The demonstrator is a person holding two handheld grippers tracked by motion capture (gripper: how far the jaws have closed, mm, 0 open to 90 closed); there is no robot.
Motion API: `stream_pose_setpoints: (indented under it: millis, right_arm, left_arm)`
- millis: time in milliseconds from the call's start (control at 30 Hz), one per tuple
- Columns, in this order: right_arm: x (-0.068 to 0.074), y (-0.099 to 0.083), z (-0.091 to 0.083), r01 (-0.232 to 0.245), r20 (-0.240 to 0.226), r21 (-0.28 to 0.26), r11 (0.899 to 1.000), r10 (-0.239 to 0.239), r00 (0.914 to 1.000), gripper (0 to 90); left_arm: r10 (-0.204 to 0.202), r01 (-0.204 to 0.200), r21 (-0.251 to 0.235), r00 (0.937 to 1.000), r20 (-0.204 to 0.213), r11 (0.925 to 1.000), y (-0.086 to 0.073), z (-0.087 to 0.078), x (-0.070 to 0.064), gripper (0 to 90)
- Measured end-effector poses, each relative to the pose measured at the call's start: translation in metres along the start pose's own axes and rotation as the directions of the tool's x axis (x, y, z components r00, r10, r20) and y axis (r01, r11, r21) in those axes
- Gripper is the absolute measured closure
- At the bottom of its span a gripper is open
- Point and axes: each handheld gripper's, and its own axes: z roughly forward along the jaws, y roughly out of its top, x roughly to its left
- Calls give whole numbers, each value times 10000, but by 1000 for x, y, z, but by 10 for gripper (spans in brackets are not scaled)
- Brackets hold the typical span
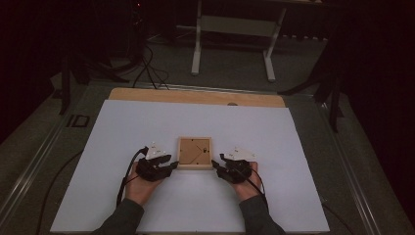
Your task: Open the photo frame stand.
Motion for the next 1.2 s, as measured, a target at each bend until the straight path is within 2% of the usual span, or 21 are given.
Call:
stream_pose_setpoints:
  millis: [200, 333, 500, 667, 933, 1067, 1200]
  right_arm:
    - [7, 0, 3, 26, -340, -27, 10000, -27, 9994, 622]
    - [11, -1, 6, 159, -362, 27, 9999, -158, 9992, 780]
    - [13, -1, 8, 312, -261, 48, 9995, -311, 9992, 896]
    - [14, -2, 11, 449, -270, 79, 9990, -446, 9986, 898]
    - [14, -2, 11, 449, -325, 98, 9989, -446, 9985, 899]
    - [14, -2, 11, 432, -336, 67, 9990, -430, 9985, 899]
    - [14, -3, 11, 364, -330, 25, 9993, -363, 9988, 899]
  left_arm:
    - [155, -155, -74, 9998, 83, 9999, 6, -3, -8, 573]
    - [126, -123, -187, 9998, 144, 9997, 13, -4, -10, 578]
    - [238, -237, -51, 9996, 147, 9997, 20, 1, -12, 580]
    - [-23, 21, 74, 9997, 253, 10000, 24, 8, -11, 573]
    - [176, -178, 361, 9998, 34, 9992, 27, 20, -14, 537]
    - [433, -427, 632, 9990, -74, 9971, 30, 26, -16, 518]
    - [438, -428, 812, 9990, -104, 9958, 33, 31, -18, 486]
